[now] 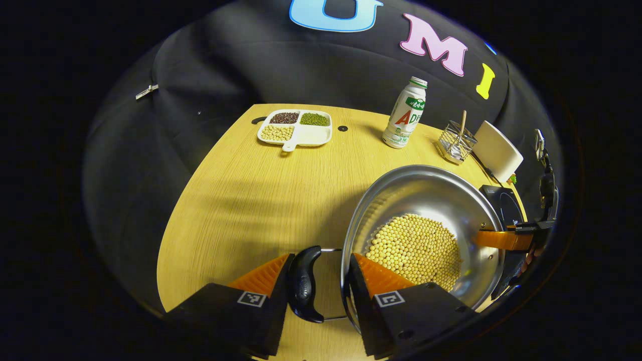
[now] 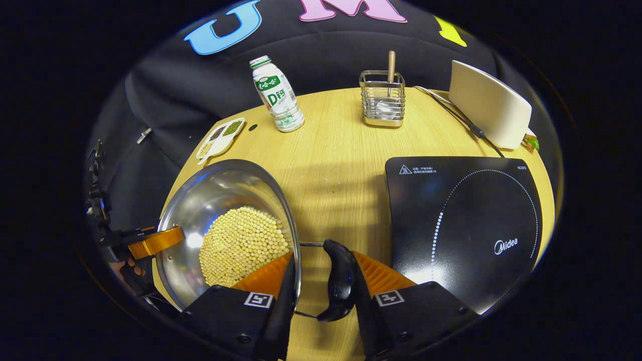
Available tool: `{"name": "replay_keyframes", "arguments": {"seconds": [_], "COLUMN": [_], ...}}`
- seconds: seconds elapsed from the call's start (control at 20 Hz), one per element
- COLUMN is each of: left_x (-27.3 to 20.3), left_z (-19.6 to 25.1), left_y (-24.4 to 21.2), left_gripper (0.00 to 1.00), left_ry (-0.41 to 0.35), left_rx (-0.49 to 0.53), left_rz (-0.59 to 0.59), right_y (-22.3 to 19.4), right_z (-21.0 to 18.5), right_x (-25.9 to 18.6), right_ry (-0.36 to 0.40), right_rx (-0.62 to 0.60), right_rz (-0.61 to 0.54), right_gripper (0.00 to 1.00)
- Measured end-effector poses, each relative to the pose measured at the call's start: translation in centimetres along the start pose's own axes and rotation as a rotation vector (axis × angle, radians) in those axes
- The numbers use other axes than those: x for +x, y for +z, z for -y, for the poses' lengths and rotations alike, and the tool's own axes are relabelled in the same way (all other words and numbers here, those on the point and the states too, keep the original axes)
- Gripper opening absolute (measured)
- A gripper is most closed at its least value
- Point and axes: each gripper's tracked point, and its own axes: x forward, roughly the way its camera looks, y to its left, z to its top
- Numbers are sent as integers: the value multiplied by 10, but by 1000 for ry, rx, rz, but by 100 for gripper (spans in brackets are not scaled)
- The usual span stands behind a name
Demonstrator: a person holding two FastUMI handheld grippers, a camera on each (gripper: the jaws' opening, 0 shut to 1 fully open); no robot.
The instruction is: First push the handle of the pot to place it horizontally, then grasp the pot with both hands and set it on the induction cooktop.
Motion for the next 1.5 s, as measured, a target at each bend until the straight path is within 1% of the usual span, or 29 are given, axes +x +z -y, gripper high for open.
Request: {"name": "replay_keyframes", "arguments": {"seconds": [0.05,0.1,0.15,0.2,0.25,0.3,0.5,0.55,0.6,0.65,0.7,0.75,0.8,1.15,1.2,1.25,1.5], "left_x": [-2,-4,-8,-12,-18,-27,-58,-65,-71,-76,-80,-83,-87,-99,-98,-97,-88], "left_z": [1,3,5,8,10,11,29,36,44,52,60,70,78,152,164,176,232], "left_y": [-2,-6,-5,-6,-4,-6,2,4,4,6,7,9,8,19,20,21,26], "left_gripper": [63,61,60,59,58,60,58,58,58,59,58,58,58,58,58,58,58], "left_ry": [1,-4,-12,-20,-23,-18,-3,-4,-5,-5,-4,-5,-7,-40,-46,-53,-84], "left_rx": [-1,-5,-20,-37,-44,-41,-18,-7,7,17,25,31,39,79,82,89,114], "left_rz": [-9,-17,-8,-3,5,9,25,26,25,21,14,8,4,8,5,5,10], "right_y": [1,2,5,7,10,11,13,13,13,13,11,11,10,17,18,19,25], "right_z": [2,4,3,3,3,3,10,15,20,26,32,39,46,109,120,131,185], "right_x": [-2,-6,-12,-20,-27,-34,-66,-74,-82,-89,-95,-101,-108,-150,-155,-159,-176], "right_ry": [-13,-22,-25,-24,-22,-18,-11,-12,-14,-15,-16,-18,-20,-48,-55,-59,-81], "right_rx": [-17,-18,-26,-37,-46,-47,-31,-24,-15,-6,2,11,20,56,61,64,88], "right_rz": [7,15,32,43,49,49,49,49,47,42,34,29,25,39,43,43,57], "right_gripper": [55,55,47,47,51,51,51,47,51,47,47,55,51,51,47,51,51]}}
